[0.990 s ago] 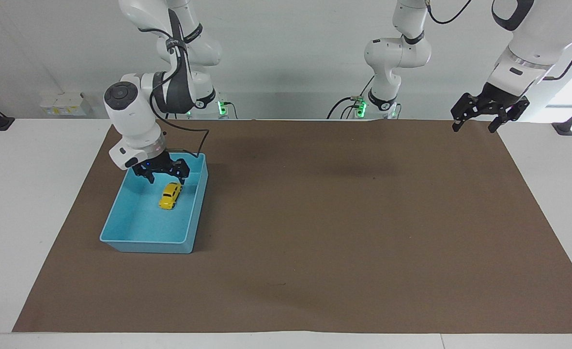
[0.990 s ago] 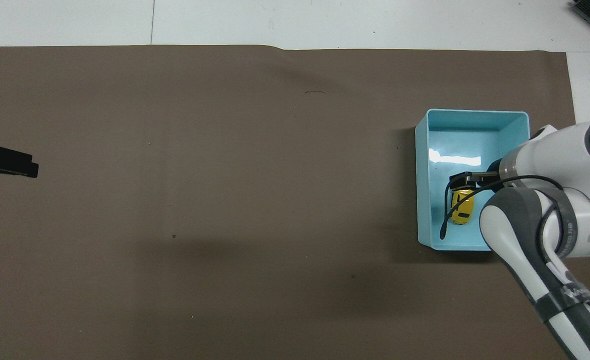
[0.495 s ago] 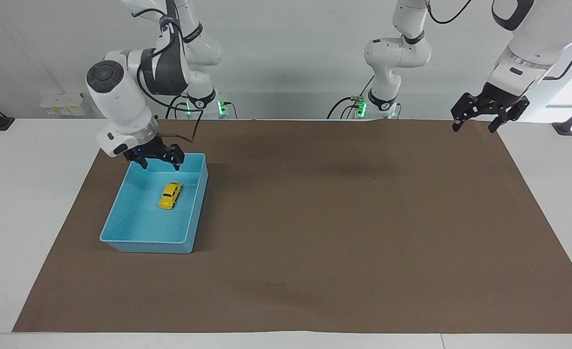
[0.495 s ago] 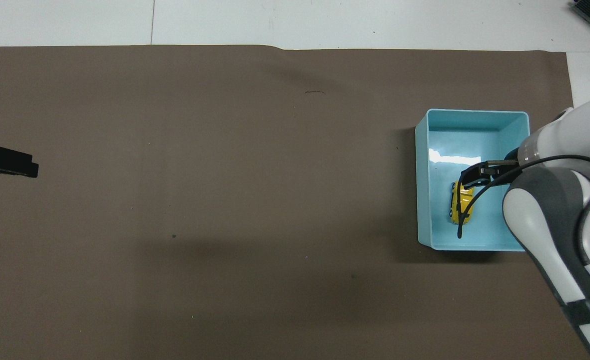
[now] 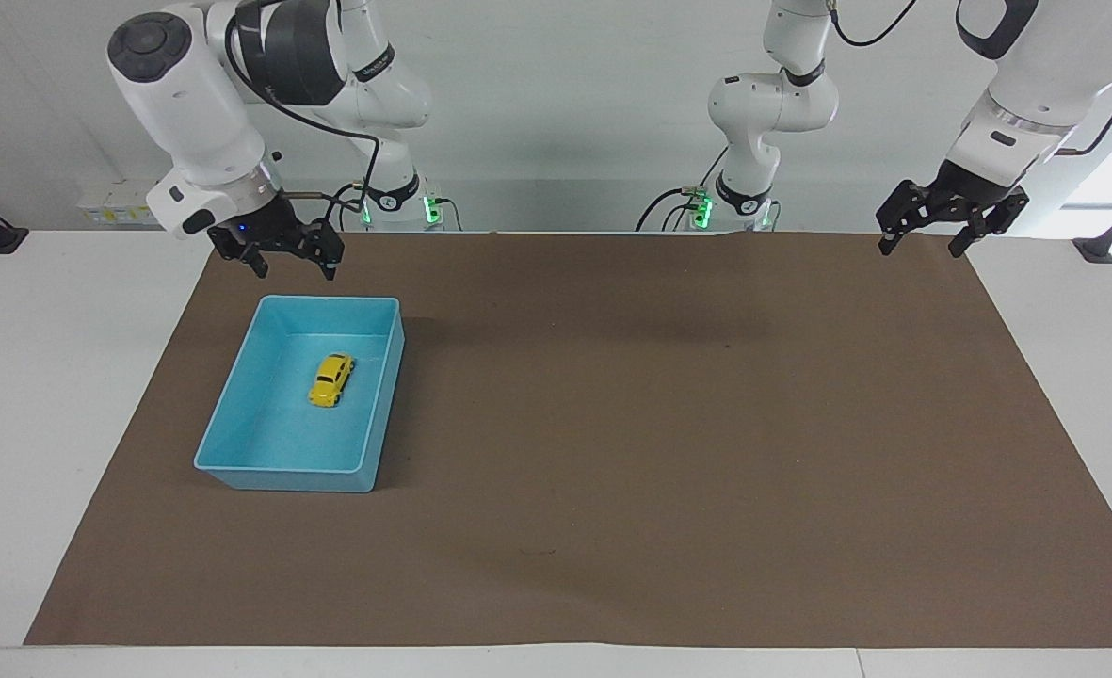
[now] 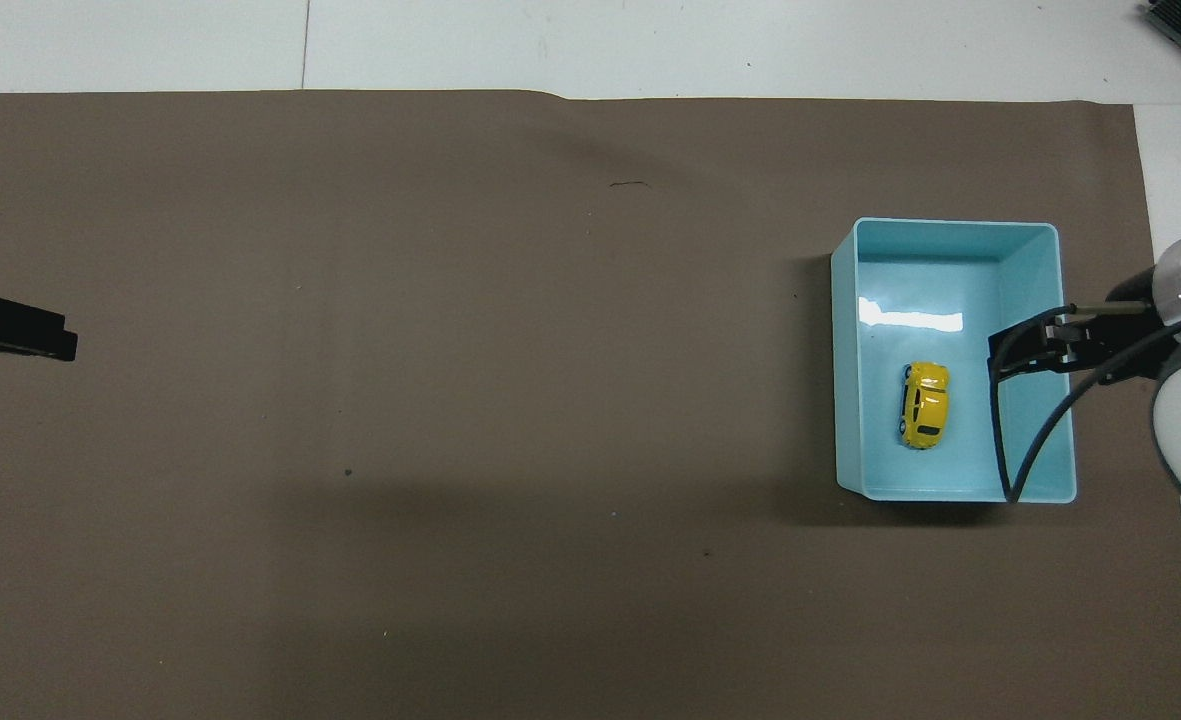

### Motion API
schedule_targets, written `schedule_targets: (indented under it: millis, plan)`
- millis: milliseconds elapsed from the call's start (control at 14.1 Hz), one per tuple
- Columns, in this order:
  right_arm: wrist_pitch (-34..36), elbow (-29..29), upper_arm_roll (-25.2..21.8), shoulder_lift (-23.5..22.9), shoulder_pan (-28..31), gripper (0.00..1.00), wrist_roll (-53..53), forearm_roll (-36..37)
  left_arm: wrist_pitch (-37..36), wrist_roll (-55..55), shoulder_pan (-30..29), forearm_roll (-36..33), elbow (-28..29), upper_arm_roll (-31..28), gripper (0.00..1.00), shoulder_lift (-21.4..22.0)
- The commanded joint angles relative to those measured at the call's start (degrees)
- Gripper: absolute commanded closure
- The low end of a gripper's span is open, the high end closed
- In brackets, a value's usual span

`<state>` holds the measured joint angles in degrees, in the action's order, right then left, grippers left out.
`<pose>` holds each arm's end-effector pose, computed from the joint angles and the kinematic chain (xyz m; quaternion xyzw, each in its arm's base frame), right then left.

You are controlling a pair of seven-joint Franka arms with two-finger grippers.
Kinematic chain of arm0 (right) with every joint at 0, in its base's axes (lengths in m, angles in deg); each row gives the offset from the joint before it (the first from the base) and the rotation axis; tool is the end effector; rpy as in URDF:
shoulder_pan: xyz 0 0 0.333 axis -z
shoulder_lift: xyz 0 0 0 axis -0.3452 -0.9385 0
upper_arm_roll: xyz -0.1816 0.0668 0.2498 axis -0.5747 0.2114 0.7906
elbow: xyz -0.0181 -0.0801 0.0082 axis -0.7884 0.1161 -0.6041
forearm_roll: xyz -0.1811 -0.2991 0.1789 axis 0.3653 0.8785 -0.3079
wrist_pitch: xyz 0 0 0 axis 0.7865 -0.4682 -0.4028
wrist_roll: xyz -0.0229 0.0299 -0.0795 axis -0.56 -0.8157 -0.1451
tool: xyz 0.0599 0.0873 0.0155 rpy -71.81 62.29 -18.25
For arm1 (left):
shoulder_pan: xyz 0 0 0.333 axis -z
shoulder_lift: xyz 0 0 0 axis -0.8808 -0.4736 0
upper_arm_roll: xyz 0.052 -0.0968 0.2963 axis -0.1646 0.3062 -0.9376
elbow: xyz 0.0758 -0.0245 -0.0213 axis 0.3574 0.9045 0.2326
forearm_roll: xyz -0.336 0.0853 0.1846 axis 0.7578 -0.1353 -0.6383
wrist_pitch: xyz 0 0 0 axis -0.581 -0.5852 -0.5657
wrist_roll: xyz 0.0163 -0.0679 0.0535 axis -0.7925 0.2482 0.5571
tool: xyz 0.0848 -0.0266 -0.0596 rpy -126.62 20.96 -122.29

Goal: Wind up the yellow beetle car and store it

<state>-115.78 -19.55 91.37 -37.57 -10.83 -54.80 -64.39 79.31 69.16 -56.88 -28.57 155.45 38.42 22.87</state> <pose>0.5446 0.0133 0.5891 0.9979 -0.0249 -0.0596 0.0039 0.5362 -0.0133 0.6361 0.9990 -0.0413 -0.0086 0.0114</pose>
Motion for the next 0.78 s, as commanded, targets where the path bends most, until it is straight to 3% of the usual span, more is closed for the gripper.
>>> schedule_targets:
  millis: [0,141,707]
  plan:
    - [5.07,4.54,0.49,-0.63,0.66,0.0,0.93,-1.48,-1.92,-0.26,-0.9,-0.69,0.34,0.42,0.0,1.08]
    - [7.28,6.13,0.49,-1.07,0.75,0.0,1.1,-1.48,-1.92,-0.17,-0.72,-0.69,0.34,0.51,0.0,1.08]
    - [5.18,4.29,0.4,-0.02,0.66,0.0,1.54,-1.39,-1.83,-0.17,-0.81,-0.69,0.34,0.51,0.0,1.08]
